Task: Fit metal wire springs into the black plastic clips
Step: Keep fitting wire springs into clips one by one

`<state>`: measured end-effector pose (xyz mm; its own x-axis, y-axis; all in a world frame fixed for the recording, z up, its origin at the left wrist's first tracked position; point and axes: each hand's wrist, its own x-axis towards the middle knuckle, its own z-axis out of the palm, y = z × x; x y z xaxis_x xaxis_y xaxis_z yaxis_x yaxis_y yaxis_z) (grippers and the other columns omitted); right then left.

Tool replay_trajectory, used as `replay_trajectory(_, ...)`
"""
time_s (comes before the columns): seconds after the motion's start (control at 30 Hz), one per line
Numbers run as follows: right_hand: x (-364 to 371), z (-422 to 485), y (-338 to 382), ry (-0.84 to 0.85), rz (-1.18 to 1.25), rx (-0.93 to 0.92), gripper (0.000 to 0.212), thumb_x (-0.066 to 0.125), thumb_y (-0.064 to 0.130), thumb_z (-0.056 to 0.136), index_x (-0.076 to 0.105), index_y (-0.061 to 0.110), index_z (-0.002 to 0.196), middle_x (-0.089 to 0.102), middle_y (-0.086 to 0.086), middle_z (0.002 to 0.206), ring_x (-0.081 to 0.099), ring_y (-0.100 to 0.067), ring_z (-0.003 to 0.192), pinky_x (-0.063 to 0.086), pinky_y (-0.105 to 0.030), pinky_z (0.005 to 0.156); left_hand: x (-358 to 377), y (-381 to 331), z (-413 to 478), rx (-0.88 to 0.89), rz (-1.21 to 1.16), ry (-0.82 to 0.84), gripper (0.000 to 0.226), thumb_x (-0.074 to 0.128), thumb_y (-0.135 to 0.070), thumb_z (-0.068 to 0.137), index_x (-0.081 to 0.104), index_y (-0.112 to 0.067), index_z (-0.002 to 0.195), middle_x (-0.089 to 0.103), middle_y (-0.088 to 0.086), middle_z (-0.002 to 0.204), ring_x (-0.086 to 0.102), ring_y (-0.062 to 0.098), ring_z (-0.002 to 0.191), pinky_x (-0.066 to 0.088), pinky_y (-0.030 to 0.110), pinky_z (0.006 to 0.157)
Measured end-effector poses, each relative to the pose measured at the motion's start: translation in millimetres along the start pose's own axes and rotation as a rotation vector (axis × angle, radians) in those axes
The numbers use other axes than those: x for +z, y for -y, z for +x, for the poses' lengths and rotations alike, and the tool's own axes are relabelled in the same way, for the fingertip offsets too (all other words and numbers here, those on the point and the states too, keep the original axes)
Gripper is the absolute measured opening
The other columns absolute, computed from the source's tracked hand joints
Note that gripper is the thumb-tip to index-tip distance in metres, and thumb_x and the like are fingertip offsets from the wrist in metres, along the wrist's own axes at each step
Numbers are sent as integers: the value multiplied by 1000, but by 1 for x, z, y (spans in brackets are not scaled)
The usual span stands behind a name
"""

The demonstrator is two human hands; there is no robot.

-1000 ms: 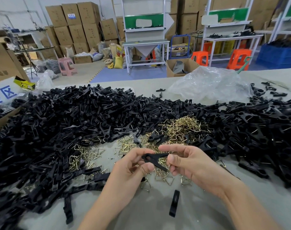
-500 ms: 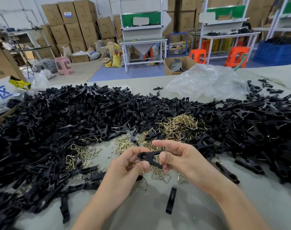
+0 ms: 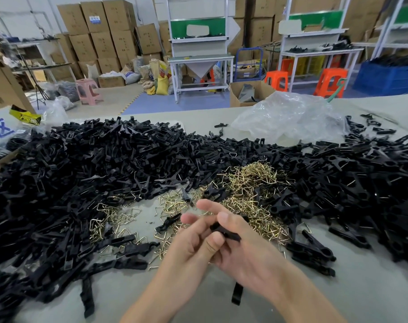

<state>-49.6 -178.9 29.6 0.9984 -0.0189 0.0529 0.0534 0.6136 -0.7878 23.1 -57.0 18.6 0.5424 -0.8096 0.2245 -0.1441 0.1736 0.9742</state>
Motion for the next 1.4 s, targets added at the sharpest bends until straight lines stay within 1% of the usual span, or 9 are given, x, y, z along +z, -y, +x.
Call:
replay_trajectory(0.23, -8, 4, -4, -52, 114, 44, 50, 91, 44, 66, 77, 27, 111, 72, -5, 114, 57, -24, 111, 28, -48, 116, -1, 9, -1, -2, 81, -7, 37, 51, -44, 91, 62, -42, 127, 72, -7, 93, 67, 6, 87, 50, 19, 78)
replay_trajectory(0.37, -5, 4, -4, -77, 168, 63, 50, 94, 40, 61, 78, 25, 106, 73, -5, 109, 50, -26, 111, 22, -44, 111, 0, 9, 0, -11, 108, -15, 36, 50, -42, 94, 60, -47, 127, 71, -13, 91, 67, 3, 83, 51, 17, 76)
replay_trajectory(0.5, -8, 2, -3, -111, 250, 103, 55, 98, 37, 56, 79, 22, 106, 73, -5, 106, 50, -27, 117, 12, -47, 125, -1, 9, 0, -36, 176, -6, 44, 49, -29, 95, 55, -60, 126, 71, -16, 91, 66, 0, 81, 51, 16, 73)
replay_trajectory(0.7, -9, 2, -6, -106, 265, 101, 53, 97, 35, 58, 80, 24, 107, 73, 0, 103, 59, -20, 110, 19, -45, 126, -1, 8, 1, -79, 180, 3, 42, 52, -31, 90, 61, -39, 130, 67, -6, 95, 65, -3, 81, 50, 14, 75)
replay_trajectory(0.83, -10, 5, -4, -101, 195, 85, 55, 91, 41, 67, 76, 26, 117, 71, -3, 125, 63, -18, 117, 30, -43, 120, -1, 2, 7, -36, 122, 11, 33, 53, -32, 97, 60, -30, 129, 72, -12, 88, 65, -2, 75, 49, 12, 72)
replay_trajectory(0.9, -9, 8, -2, -54, 117, 81, 54, 81, 46, 79, 70, 26, 128, 67, -5, 134, 62, -20, 124, 44, -40, 114, -3, 5, 6, -24, 129, -55, 26, 55, -34, 96, 65, -32, 120, 74, -8, 96, 67, 5, 86, 50, 20, 78)
replay_trajectory(1.03, -12, 10, 3, -130, -23, 36, 59, 75, 52, 84, 64, 23, 135, 62, -6, 116, 56, -22, 99, 49, -41, 97, -13, 6, 6, 27, 230, -184, 22, 50, -33, 94, 59, -42, 112, 72, -3, 93, 67, 14, 74, 55, 25, 63)
replay_trajectory(1.2, -16, 4, 6, -238, -541, -170, 33, 72, 25, 91, 68, 37, 122, 73, -2, 119, 71, -24, 110, 56, -39, 98, -22, 4, 4, 81, 319, -246, 22, 50, -38, 94, 58, -51, 110, 71, -9, 85, 64, 5, 70, 48, 14, 62)
replay_trajectory(1.4, -18, 3, 16, -397, -557, -311, 23, 76, 29, 85, 73, 38, 105, 75, 2, 110, 73, -19, 100, 60, -30, 87, -23, 7, 2, 37, 480, -218, 36, 43, -59, 91, 45, -58, 127, 71, -14, 95, 65, 14, 70, 52, 26, 62)
